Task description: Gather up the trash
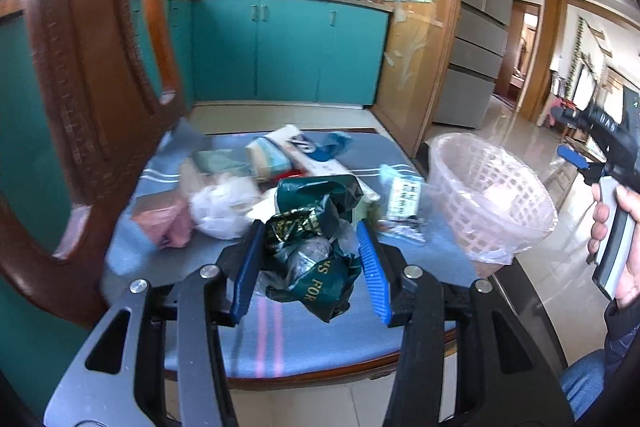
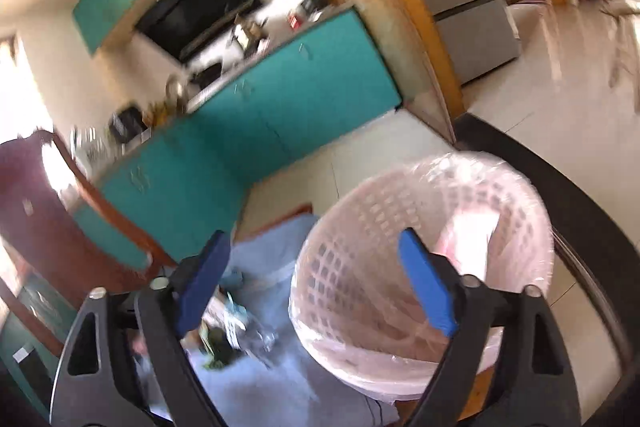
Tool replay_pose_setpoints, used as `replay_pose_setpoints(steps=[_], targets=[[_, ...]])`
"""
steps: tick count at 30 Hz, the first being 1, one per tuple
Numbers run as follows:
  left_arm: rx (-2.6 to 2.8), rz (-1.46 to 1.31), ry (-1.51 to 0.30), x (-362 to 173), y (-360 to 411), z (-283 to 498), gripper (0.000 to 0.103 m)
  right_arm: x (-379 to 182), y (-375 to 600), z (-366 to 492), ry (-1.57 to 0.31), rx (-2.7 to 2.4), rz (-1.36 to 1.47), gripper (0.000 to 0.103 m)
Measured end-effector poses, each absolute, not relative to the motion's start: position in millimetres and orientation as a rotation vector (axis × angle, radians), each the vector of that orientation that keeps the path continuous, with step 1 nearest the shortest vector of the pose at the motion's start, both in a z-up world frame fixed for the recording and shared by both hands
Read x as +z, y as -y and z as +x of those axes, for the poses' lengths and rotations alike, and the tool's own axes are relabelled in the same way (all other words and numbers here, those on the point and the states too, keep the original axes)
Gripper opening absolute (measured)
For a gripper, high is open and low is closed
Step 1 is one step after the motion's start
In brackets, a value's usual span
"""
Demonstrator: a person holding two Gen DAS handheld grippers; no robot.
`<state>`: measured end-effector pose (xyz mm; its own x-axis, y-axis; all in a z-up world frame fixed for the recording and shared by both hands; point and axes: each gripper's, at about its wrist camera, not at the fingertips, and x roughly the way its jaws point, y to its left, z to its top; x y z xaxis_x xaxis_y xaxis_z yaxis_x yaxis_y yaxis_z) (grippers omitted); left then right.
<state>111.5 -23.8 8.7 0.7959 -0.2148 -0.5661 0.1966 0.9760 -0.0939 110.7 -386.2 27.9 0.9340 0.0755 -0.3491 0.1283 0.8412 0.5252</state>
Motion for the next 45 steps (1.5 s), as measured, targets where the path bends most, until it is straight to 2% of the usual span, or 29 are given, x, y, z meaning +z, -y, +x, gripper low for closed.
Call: replay_pose_setpoints(steps=[6, 11, 13, 14, 19, 23, 28, 32, 37, 45], targets=[[-0.373, -0.042, -0.620, 13, 92, 127, 0.048, 34, 413, 90, -0.236, -0.163, 0.630, 0.090], [-0.561, -0.013, -0.597, 41, 198, 164, 0.051, 30, 431, 85, -0.187, -0.220, 0.681, 0.090], [-0.572, -0.006, -0.575, 48, 227, 181, 0.076, 30, 434, 84, -0.185, -0.222, 0.680, 0.091], [-0.569, 0.006, -0.576, 48, 242, 191, 0.099, 30, 433, 84, -0.185, -0.220, 0.680, 0.091], [-0.533, -0.026, -0.588, 43, 230, 199, 0.100, 30, 430, 87, -0.209, -0.192, 0.650, 0.091], [-0.418, -0.011, -0.526, 48, 157, 170, 0.100, 32, 413, 92, -0.236, -0.152, 0.598, 0.091], [-0.194, -0.021, -0.474, 50, 60, 130, 0.100, 33, 349, 103, -0.312, -0.029, 0.449, 0.090], [-0.099, -0.059, -0.465, 34, 12, 101, 0.100, 29, 291, 104, -0.384, 0.049, 0.337, 0.090], [-0.054, -0.001, -0.567, 11, -3, 99, 0.100, 9, 229, 97, -0.497, 0.087, 0.247, 0.090], [-0.031, 0.042, -0.549, 12, -10, 93, 0.100, -15, 186, 93, -0.582, 0.122, 0.203, 0.090]])
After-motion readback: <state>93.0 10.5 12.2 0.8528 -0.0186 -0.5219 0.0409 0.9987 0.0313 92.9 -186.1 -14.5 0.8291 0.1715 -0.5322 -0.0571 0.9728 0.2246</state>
